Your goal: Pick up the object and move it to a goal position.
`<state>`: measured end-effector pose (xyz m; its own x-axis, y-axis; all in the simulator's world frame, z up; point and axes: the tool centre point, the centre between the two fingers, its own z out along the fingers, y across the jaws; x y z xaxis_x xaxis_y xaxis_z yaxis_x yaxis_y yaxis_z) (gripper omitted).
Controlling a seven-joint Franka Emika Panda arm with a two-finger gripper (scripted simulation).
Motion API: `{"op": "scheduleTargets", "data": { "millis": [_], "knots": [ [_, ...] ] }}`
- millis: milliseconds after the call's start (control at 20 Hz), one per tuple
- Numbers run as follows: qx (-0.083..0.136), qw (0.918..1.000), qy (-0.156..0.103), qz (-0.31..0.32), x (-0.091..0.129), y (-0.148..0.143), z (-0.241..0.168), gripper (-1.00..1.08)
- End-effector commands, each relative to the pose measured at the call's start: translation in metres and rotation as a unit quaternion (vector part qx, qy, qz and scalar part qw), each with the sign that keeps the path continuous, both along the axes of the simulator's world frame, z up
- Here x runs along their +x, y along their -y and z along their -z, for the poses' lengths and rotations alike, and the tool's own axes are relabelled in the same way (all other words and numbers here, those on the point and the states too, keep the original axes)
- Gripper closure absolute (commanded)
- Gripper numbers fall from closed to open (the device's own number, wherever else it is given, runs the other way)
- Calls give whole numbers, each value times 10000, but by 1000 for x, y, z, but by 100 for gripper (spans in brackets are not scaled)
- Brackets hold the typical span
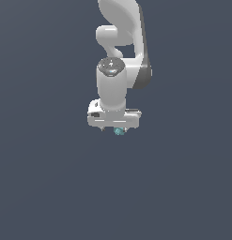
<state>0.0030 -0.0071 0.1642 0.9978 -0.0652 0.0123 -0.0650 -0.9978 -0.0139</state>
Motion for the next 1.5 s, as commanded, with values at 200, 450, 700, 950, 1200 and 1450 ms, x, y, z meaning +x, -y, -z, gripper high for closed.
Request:
{"op": "scheduleTargets", "data": {
  "millis": [200,450,700,950,1200,1450],
  "knots": [
    [-9,10000,21,-47,1,2,0,-92],
    [-29,9998,68,-169,3,9,-1,-92],
    [-29,9998,66,-159,3,8,-1,-92],
    [-27,10000,54,-13,-4,4,6,-92],
    [-26,9996,28,273,-17,-2,20,-92],
    [-29,9975,-9,701,-39,-12,39,-92]
  ]
}}
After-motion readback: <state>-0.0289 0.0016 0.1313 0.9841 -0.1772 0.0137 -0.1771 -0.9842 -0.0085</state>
